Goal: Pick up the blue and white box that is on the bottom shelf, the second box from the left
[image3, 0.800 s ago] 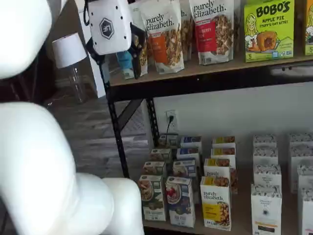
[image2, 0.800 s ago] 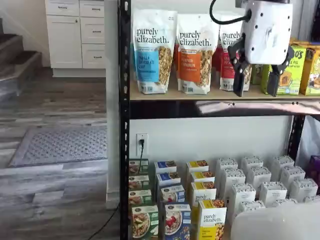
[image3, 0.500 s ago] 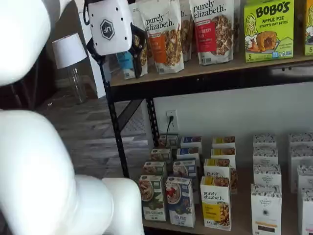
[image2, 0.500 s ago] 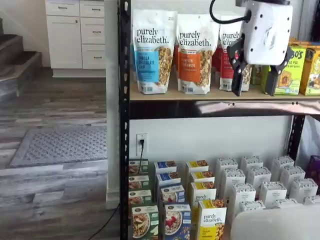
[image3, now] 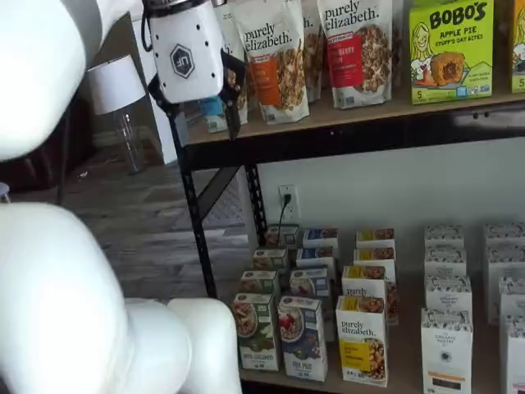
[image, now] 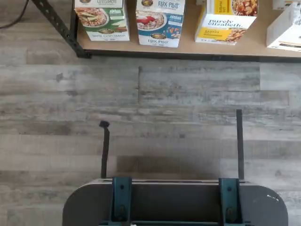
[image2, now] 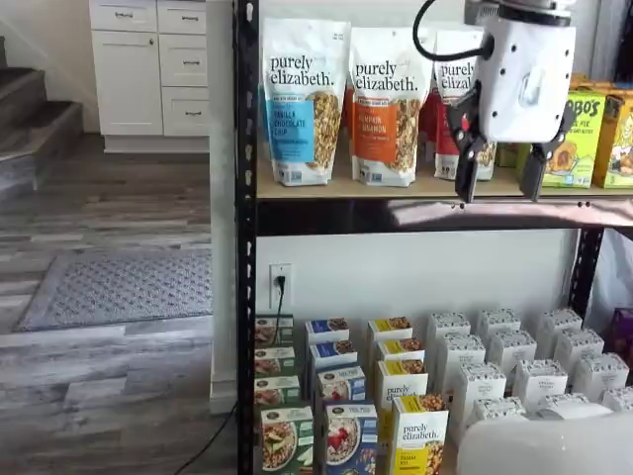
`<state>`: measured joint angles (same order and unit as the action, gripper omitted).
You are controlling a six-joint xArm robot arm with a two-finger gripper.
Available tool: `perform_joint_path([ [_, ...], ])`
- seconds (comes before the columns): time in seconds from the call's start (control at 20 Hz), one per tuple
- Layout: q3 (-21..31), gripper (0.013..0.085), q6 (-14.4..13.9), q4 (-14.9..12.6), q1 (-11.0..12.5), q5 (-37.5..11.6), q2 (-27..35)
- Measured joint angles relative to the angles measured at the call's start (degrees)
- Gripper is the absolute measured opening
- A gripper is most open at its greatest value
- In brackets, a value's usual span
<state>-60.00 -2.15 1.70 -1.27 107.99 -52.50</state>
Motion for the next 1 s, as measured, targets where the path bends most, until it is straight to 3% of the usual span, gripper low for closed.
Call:
perform_joint_path([
  [0.3,4.6,0.085,-1.2,-1.2,-1.5,-3.8,-1.6],
  [1.0,15.6,0.085,-1.0,-1.7,-1.2,-14.0,-3.5],
])
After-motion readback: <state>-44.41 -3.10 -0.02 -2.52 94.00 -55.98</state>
